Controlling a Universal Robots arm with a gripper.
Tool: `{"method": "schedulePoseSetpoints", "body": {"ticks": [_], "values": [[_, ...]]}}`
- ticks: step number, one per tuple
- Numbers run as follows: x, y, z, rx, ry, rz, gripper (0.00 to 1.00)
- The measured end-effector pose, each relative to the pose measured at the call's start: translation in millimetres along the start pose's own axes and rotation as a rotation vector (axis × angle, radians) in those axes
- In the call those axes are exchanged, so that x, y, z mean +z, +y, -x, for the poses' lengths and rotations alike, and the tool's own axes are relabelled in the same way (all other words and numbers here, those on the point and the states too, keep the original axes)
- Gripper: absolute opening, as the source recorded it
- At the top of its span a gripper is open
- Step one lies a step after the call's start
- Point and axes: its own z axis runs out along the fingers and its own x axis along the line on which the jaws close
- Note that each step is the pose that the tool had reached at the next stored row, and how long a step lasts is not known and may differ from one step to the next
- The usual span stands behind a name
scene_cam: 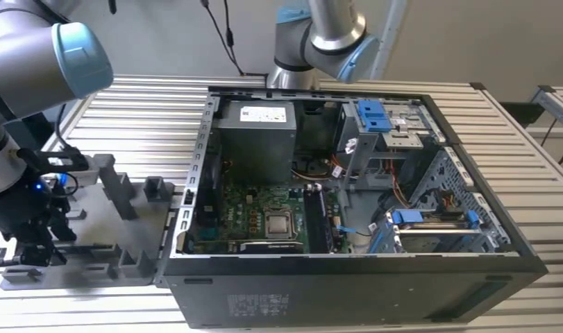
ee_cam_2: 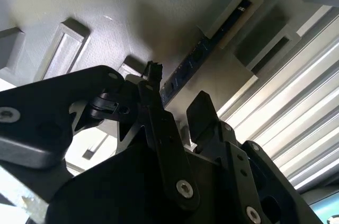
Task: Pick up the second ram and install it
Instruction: 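Pick up the second ram and move it above second insertion slot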
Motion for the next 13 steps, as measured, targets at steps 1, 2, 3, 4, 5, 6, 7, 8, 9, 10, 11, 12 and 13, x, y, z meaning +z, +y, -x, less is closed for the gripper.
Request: {"method": "schedulePoseSetpoints", "body": {"ticks": [1,2,3,4,5,6,7,8,9,10,11,12,13], "values": [[0.0,0.0,0.0,0.0,0.0,0.0,0.48],[0.0,0.0,0.0,0.0,0.0,0.0,0.48],[-0.1,0.0,-0.1,0.0,0.0001,0.0001,0.48],[0.0,0.0,-0.1,0.0,0.0,0.0,0.48],[0.0,0.0,-0.1,0.0,0.0,0.0,0.48],[0.0,0.0,-0.1,0.0,0.0,0.0,0.46],[0.0,0.0,-0.1,0.0,0.0,0.0,0.46],[0.0,0.0,-0.1,0.0,0.0001,0.0,0.39],[0.0,0.0,-0.1,0.0,0.0,0.0,0.33],[0.0,0.0,-0.2,0.0,0.0,0.0,0.33],[0.0,0.0,-0.2,0.0,0.0,-0.0001,0.27],[0.0,0.0,-0.2,0.0,0.0,0.0,0.27],[0.0,0.0,-0.2,0.0,0.0,0.0,0.21]]}}
